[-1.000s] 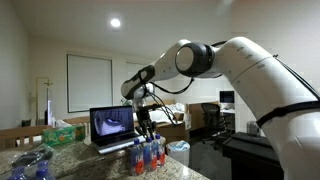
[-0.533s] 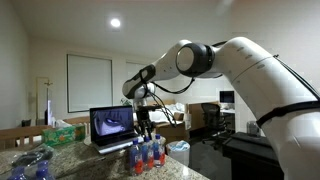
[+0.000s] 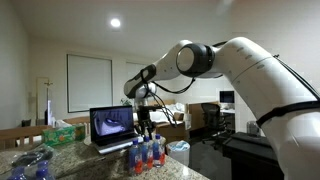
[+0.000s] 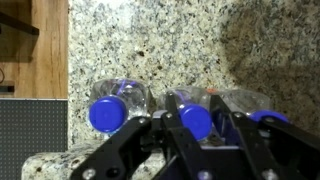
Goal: Move the three bottles to the right, one at a time
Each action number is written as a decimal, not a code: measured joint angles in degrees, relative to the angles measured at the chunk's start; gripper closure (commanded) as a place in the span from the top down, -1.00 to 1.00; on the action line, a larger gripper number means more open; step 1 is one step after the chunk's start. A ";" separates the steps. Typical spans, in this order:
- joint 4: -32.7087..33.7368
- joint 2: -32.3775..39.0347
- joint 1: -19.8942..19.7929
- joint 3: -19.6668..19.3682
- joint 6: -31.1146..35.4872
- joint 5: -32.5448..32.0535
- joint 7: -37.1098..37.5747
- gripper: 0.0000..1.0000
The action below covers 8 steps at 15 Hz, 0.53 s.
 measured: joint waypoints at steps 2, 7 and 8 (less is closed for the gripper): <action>-0.02 0.00 0.00 -0.09 0.00 0.00 0.04 0.66; -0.03 -0.06 0.00 -0.13 0.00 0.00 0.09 1.00; -0.03 -0.08 0.00 -0.13 0.00 0.01 0.11 1.00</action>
